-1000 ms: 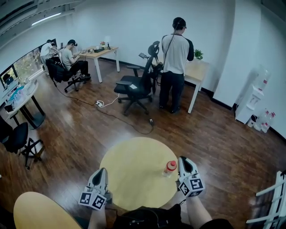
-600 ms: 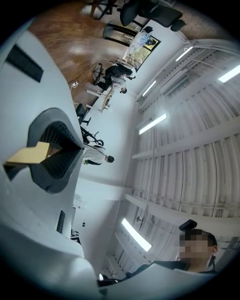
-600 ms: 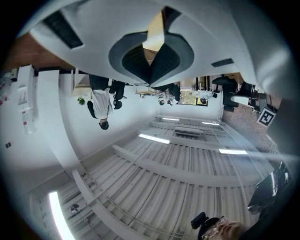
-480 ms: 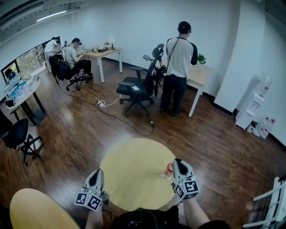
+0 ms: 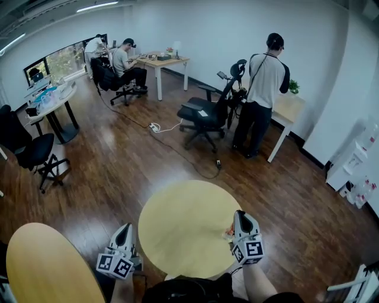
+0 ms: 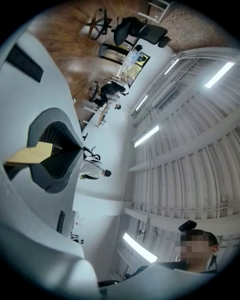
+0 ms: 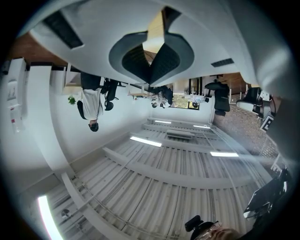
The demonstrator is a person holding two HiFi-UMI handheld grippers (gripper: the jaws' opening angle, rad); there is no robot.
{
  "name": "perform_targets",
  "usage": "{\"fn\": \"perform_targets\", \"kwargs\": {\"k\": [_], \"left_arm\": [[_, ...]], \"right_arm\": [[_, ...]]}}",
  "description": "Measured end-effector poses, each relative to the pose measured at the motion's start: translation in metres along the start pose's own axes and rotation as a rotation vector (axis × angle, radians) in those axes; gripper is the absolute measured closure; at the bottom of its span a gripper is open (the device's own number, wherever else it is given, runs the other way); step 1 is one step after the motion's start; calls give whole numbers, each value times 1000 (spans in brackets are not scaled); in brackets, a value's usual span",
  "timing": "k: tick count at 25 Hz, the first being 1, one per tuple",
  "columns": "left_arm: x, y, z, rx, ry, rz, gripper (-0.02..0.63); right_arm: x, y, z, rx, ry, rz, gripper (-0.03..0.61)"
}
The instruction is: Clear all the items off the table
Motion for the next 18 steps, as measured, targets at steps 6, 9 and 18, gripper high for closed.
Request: {"fn": "perform_targets", "kwargs": {"k": [6,9,18], "left_arm": [[82,10,-13,-42,-33,-265,623],[138,10,-20,-62,-81,-424,623],[271,-19,-26,-97,-215,-769,623]], "right_arm": [[-52,41,8,-11,8,-215,577],[-84,83,18,1,35,-375,577],[-116,202,15,0,43,-728,577]]}}
Point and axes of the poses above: the fingertips, and each gripper's own axes: x backward along the fingers, y to its left, z out of its underside, the point moved 9 cm from there along x, backward along the fingers, and after that the axes turned 2 degrees about -z, right-handed, at the moved point
